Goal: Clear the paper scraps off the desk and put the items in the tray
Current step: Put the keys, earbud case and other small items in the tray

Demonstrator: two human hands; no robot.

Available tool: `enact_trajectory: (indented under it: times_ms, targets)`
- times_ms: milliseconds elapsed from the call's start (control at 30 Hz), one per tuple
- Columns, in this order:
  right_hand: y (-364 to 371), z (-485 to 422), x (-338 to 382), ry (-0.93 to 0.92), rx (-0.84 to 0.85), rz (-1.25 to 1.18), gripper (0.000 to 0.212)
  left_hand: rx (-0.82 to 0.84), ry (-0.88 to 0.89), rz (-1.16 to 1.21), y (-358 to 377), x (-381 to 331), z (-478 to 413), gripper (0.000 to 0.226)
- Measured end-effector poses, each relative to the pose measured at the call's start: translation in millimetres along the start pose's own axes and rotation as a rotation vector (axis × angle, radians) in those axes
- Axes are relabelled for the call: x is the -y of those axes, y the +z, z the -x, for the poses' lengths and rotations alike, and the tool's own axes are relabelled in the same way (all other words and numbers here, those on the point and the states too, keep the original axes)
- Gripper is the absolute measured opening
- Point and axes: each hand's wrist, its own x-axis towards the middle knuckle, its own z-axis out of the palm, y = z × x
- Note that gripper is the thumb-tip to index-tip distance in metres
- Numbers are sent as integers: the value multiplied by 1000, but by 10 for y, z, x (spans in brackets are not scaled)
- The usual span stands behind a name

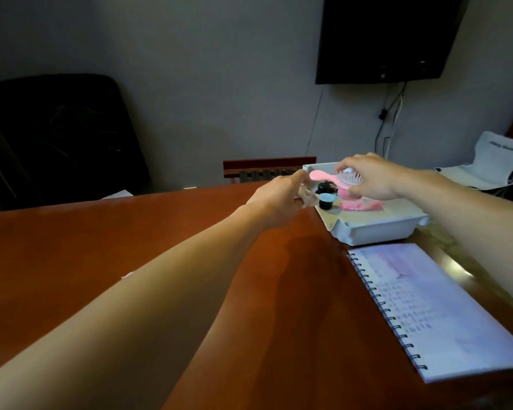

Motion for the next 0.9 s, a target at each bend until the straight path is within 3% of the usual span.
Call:
enact_trajectory:
  times_ms: [600, 900]
  targets:
    - [304, 106, -704, 119, 158, -54, 62, 85, 47, 28, 696, -190, -768, 33]
    - [407, 80, -736, 152, 226, -52, 60, 283, -67, 116, 753, -285, -819, 45]
